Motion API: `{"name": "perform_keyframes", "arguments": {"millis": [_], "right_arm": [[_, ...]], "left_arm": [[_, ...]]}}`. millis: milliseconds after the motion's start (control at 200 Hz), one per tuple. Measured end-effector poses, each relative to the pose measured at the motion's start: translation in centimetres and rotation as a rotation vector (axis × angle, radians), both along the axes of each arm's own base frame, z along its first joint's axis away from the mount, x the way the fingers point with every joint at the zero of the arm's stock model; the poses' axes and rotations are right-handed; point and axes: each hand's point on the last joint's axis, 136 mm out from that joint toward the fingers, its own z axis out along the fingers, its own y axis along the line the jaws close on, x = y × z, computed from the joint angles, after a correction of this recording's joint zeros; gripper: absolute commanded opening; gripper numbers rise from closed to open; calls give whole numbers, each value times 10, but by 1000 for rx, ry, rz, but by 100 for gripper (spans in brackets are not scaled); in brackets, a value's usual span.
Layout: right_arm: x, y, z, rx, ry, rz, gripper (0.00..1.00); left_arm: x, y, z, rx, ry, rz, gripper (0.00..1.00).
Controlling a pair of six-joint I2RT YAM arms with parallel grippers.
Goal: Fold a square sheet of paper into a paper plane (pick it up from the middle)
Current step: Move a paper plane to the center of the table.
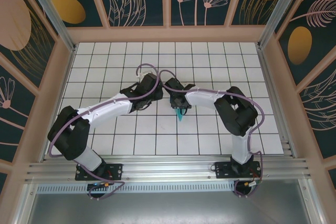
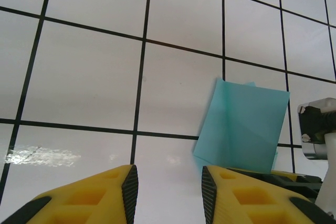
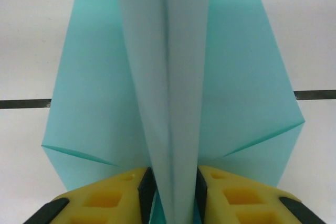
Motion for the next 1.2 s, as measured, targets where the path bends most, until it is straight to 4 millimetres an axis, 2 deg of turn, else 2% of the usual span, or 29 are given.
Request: {"name": "perform_keyframes", "arguments": {"millis": [390,646,736,811,1101,1196], "right_arm": [[2,2,-1,-2,0,0,35],[5,3,2,-1,-7,4,43],[5,4,4,4,-7,10,50],[4,6,6,8,-4,23,50],[7,9,26,13,-14,34,52],[9,7,39,18,-38,29,51]], "left_arm": [[1,16,23,-16,-81,63,40],[2,17,26,-24,-99,72,41],[0,22,27,-23,-114,83,42],[-3,27,28,-20,-122,90,43],[-1,30,38,-34,-159,107,43],[0,31,39,-30,-163,113,44]]}}
